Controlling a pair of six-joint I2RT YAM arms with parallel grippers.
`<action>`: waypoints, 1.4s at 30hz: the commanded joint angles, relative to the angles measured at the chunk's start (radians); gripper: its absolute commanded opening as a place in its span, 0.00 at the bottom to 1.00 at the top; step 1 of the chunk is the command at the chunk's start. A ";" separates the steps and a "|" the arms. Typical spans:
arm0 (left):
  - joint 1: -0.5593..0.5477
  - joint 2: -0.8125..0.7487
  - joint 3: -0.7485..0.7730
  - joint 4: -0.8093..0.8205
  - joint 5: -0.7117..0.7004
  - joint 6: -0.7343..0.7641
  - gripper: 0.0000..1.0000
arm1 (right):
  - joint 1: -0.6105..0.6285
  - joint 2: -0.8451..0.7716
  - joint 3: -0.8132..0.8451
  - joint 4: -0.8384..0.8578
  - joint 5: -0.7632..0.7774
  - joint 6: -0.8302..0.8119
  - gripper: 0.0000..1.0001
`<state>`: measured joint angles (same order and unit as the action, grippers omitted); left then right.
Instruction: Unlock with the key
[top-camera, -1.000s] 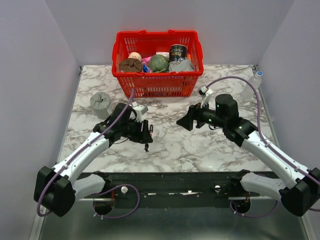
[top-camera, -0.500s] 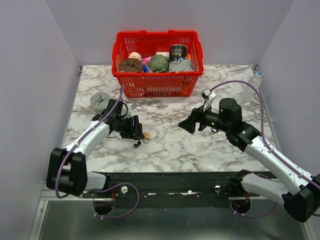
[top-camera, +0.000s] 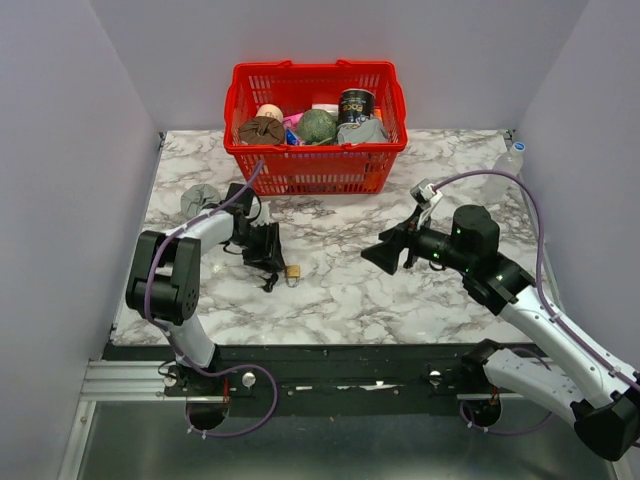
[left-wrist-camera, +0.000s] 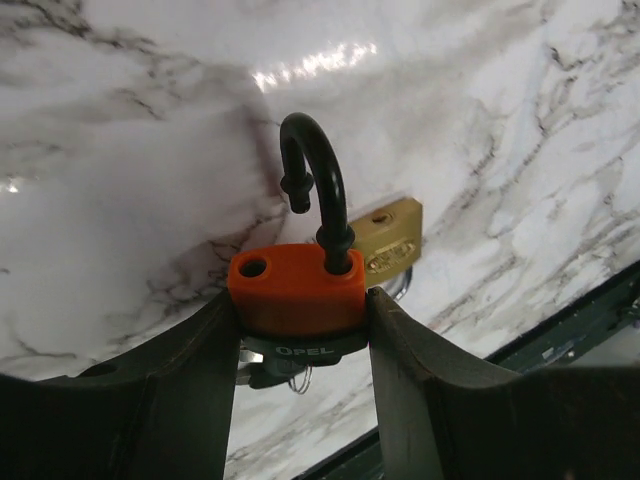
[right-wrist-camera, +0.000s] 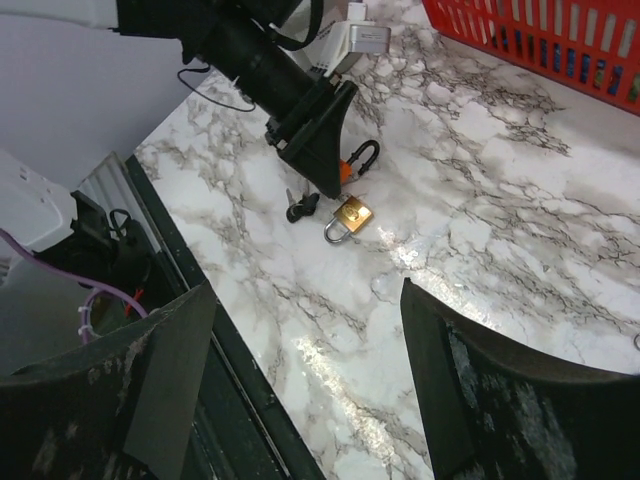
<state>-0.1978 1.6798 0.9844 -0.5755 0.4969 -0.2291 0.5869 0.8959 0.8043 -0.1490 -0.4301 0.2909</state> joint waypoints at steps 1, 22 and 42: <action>0.005 0.066 0.079 -0.026 -0.110 0.056 0.00 | -0.007 -0.029 -0.024 0.023 -0.025 -0.018 0.83; 0.006 0.015 0.050 0.078 0.116 0.151 0.00 | -0.007 -0.009 -0.025 0.032 -0.042 -0.025 0.84; -0.163 -0.275 -0.079 0.134 0.388 0.224 0.00 | -0.006 0.368 -0.007 0.422 -0.288 -0.067 0.88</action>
<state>-0.3363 1.4460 0.9321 -0.4866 0.7971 -0.0338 0.5823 1.1797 0.7357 0.1616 -0.6304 0.2478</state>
